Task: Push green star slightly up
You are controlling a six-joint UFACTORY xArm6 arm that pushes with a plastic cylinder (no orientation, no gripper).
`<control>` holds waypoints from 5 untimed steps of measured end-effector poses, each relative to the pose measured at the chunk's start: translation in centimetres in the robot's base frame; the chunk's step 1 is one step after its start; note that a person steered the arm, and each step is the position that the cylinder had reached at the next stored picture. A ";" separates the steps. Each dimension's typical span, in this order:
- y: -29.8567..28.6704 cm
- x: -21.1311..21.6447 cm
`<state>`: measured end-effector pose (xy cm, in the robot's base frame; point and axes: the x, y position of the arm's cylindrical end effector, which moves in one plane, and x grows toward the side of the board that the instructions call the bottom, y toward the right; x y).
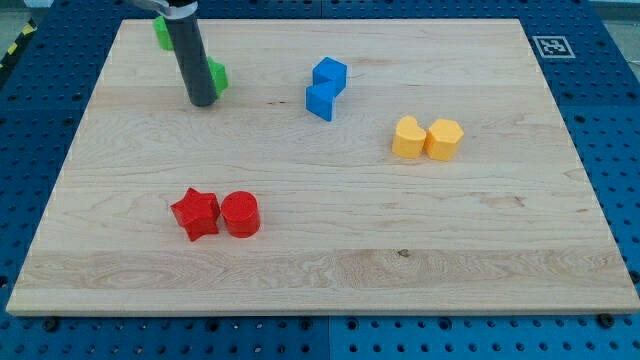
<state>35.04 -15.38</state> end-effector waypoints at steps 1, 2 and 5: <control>0.0 -1.8; 0.0 -3.3; 0.0 -7.8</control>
